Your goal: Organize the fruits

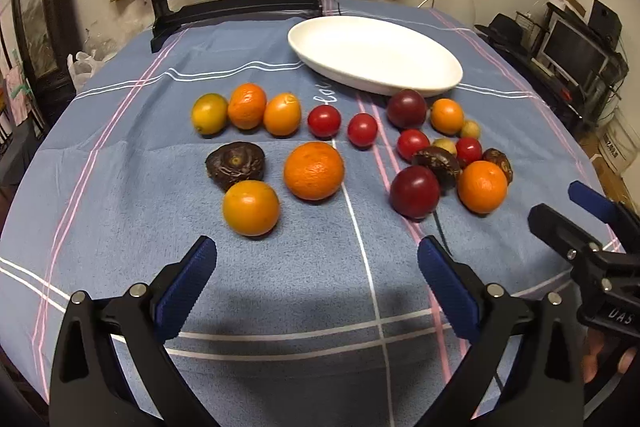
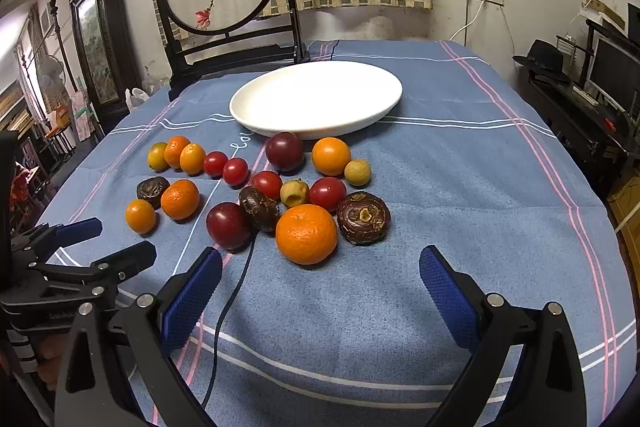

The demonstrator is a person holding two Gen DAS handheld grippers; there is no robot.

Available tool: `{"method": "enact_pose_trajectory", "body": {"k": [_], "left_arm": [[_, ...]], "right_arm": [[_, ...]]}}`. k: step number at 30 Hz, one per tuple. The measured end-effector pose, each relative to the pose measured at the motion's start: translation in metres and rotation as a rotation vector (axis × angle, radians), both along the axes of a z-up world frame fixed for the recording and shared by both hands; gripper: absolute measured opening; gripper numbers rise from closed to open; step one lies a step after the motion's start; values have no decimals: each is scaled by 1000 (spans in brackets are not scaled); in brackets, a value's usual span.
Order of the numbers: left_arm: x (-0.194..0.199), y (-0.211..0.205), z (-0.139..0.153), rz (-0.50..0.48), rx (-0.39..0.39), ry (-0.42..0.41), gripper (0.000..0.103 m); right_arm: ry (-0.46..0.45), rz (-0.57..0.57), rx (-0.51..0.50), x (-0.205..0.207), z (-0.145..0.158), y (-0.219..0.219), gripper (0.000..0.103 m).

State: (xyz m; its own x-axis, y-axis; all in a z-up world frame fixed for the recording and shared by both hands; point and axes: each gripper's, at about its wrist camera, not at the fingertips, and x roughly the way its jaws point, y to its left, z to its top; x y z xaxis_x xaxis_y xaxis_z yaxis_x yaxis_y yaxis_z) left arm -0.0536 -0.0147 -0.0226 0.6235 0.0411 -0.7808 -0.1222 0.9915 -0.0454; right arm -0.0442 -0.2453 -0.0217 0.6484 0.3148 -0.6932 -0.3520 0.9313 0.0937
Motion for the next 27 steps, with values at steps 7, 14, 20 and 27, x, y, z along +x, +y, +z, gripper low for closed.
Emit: {"method": "enact_pose_trajectory", "body": {"k": [7,14,20,27], "left_arm": [[0,1,1,-11,-10,-12,99],[2,3,-1,-31,-16,-10,99],[5,26,-17,-10,-26,31,99],[25,37,-33,-22,-34,95,76]], "right_arm": [[3,6,-7,1,-1,2,100],[-1,11,-22,1,-2,2,100],[6,5,-7,2,-5,-4,100],[34,52,30,3,-11,-5,100]]}}
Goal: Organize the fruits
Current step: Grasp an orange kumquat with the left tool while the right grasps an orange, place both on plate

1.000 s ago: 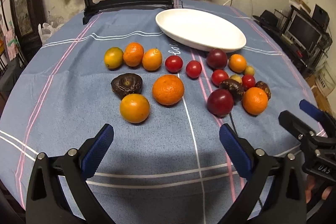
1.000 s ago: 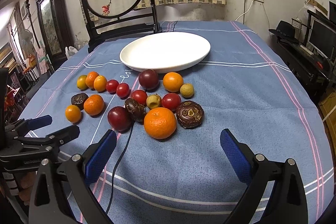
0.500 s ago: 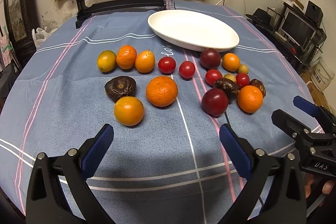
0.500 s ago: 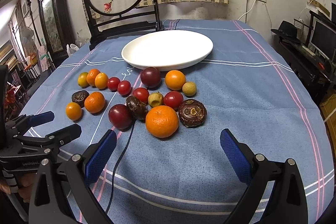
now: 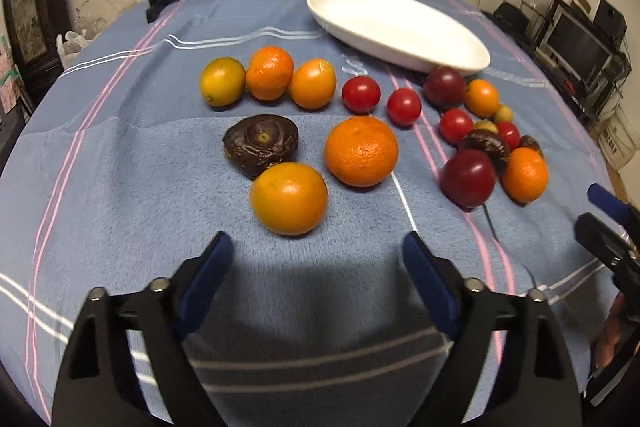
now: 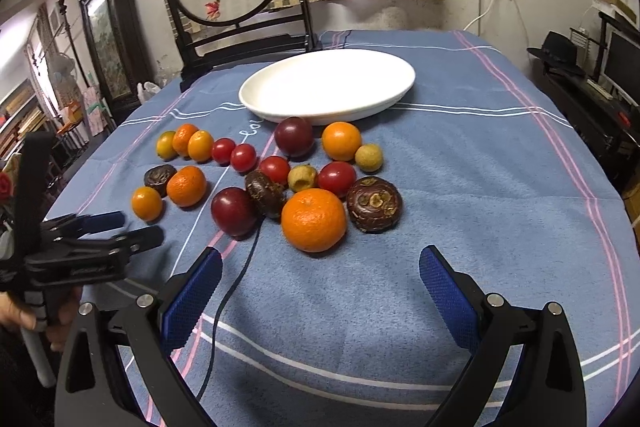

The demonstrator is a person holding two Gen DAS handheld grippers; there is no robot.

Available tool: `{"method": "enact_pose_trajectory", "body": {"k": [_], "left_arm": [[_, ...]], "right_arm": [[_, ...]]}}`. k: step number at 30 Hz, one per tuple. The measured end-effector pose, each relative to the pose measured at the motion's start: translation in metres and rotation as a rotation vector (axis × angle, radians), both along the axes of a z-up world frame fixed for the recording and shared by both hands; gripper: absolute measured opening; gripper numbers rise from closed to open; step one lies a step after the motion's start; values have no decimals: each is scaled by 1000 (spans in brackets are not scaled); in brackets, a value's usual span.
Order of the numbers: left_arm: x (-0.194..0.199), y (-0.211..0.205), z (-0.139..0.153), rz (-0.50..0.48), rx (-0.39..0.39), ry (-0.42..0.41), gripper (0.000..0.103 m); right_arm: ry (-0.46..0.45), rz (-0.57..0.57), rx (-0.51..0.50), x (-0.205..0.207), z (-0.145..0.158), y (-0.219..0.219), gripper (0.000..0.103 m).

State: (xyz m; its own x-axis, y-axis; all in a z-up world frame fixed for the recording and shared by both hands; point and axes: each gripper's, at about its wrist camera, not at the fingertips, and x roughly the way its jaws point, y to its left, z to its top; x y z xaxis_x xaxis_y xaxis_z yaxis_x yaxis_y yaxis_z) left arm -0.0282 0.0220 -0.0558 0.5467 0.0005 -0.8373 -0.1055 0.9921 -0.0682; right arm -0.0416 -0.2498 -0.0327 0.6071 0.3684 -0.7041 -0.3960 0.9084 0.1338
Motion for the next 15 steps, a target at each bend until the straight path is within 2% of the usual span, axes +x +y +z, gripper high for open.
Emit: {"method": "enact_pose_trajectory", "body": {"k": [2,3,4,5,6,10,15], "left_arm": [[6,1,-4,0,13,12,68],[8,0,-4,-1,26,7,60],[11,0,-4,-2,35,8,58],[14,0,-3,5,52,5,50],[15,1,-2,17,70,0,37],[14,6,1,34,46,-11,37],[1,1,7,-5,21,-32,37]], "right_arm": [[-2,1,2,1,0,-3,100],[-1,-1,5,1,0,-4,100],[2,-5,9,2,0,-6,100],[8,-9,13,3,-1,-8,100],[15,-14,17,4,-2,-10,100],[38,-21,19,7,-4,-13,100],[107,30,-6,18,-8,0,99]]}}
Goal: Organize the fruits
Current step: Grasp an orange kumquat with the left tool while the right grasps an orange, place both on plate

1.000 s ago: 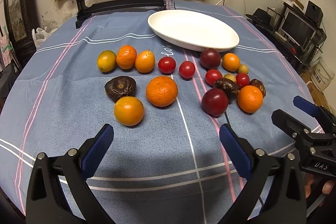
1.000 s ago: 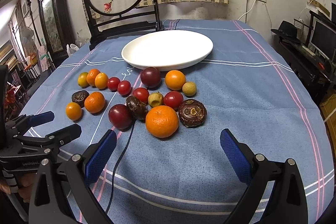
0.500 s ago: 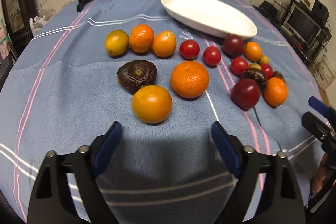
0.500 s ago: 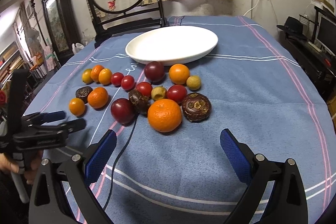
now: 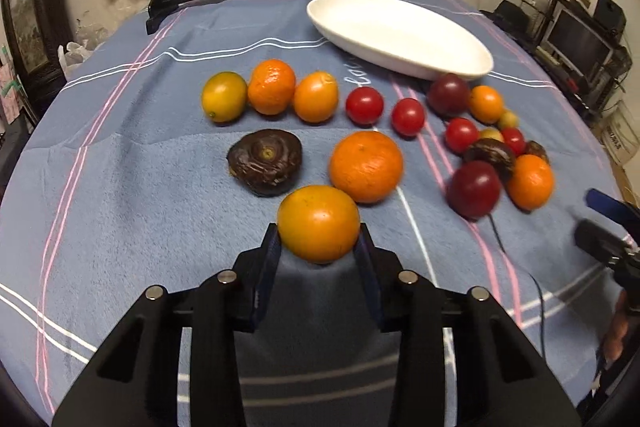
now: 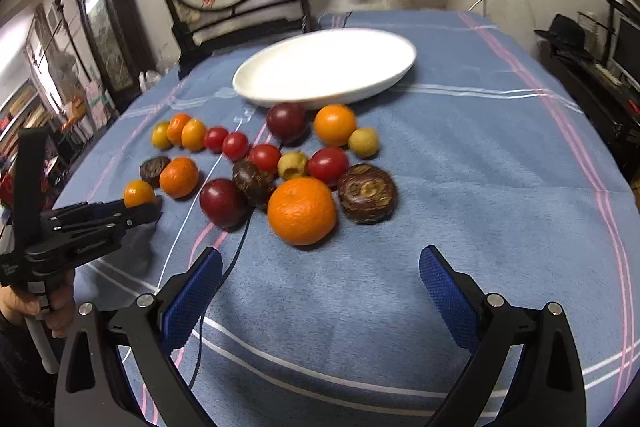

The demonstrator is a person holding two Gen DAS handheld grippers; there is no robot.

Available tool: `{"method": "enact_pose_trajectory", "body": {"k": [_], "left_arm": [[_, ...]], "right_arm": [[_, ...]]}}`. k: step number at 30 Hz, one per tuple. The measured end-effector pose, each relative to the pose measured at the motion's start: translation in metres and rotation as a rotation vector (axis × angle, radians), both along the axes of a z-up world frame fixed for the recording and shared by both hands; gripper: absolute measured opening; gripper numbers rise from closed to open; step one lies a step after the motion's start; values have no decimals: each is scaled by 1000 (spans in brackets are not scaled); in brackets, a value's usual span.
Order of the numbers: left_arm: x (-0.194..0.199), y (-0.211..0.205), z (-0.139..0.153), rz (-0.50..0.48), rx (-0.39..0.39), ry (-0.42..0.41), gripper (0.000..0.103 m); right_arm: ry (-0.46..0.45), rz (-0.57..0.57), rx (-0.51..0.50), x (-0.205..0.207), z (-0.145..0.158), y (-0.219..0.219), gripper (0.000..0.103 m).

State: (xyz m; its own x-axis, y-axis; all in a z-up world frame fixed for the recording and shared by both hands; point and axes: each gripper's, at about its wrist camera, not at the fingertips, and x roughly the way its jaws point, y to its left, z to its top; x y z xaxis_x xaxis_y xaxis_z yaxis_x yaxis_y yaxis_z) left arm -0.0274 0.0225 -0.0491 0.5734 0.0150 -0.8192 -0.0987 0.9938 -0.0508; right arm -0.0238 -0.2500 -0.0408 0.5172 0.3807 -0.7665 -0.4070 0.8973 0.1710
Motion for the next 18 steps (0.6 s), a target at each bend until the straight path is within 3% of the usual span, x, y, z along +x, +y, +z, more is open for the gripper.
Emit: {"method": "enact_pose_trajectory", "body": {"k": [6,14,15,16,18], "left_arm": [[-11,-3,5,-29,-18,-28,37],[-14,0,3,-35,-29,-34,37],[-14,0,4,-36,-29,-35,37],[-13,0,4,-38,-28,-36,37],[-12,0,5,-47,-20,-45,37]], "right_arm": [[84,63,2,11,-10,20,70],[90,32,-89,34,-20,38,67],[82,37,-100,36,-20,40,59],[68,33,-125,37,-20,41,44],[63,47,-119,38,-19,42,44]]}}
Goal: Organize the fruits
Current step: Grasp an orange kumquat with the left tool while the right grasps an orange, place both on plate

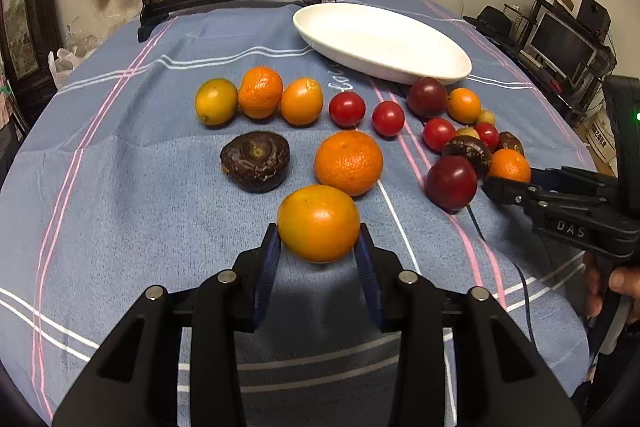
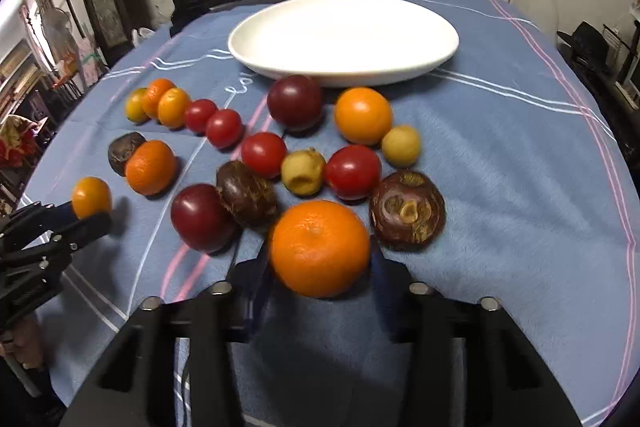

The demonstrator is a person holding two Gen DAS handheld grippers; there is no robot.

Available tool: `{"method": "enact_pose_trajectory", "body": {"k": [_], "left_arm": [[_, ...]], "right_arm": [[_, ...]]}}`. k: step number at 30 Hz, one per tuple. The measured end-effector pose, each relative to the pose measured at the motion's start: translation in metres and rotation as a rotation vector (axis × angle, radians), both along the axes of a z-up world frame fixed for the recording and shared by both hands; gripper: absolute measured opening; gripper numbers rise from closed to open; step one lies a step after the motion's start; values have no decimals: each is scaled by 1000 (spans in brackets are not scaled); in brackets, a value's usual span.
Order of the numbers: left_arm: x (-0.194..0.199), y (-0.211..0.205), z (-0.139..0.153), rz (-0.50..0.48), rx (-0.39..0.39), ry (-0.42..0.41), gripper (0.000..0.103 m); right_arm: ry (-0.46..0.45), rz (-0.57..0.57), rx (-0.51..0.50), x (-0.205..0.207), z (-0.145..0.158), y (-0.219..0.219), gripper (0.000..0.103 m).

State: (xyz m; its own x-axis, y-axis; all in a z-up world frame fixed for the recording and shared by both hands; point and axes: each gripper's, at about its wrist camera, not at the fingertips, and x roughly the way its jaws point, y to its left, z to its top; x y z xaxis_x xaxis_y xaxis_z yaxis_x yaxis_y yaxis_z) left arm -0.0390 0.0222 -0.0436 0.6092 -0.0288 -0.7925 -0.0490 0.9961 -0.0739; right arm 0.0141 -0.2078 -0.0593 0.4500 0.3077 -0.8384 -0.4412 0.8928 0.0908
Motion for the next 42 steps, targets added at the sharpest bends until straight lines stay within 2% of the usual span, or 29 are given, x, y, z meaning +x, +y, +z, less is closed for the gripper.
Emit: {"method": "enact_pose_trajectory", "body": {"k": [2,5,8,13,16,18,23,27,28,29,33,37,42], "left_arm": [[1,-1,2,-11,2,-6,37],[6,-3,11,-45,-7,-17,37],[25,-6,33,-68,-3,-51,37],[94,-20,71,-79,16,-128,37],[143,-24,74,-50,18,-128,37],[175,-24,64,-14,11,-92,37],[212,-23,34,29,4,-27,37],[214,-31,15,4,28,-3,38],[215,-32,15,-4,30,-8,39],[210,-33,16,-2,34,-35,46],[201,-34,22,15,96,-84,68],[189,-29,31,24,59,-78,68],[144,-12,49,44,85,-158,84]], "right_arm": [[-12,38,-6,-4,3,1,44],[-29,81,91,-9,22,-9,44],[-134,78,107,-5,55,-14,44],[-218,38,141,37,91,-2,44],[-231,-9,104,74,86,15,44],[-193,-46,102,100,72,20,44],[-122,-78,121,130,41,24,44],[-72,-84,160,137,26,19,47],[-62,-87,172,139,24,18,56],[-58,-88,182,139,22,18,59],[-89,-77,162,128,27,20,60],[-99,-73,156,120,31,18,66],[-135,-77,165,109,41,10,69]]}}
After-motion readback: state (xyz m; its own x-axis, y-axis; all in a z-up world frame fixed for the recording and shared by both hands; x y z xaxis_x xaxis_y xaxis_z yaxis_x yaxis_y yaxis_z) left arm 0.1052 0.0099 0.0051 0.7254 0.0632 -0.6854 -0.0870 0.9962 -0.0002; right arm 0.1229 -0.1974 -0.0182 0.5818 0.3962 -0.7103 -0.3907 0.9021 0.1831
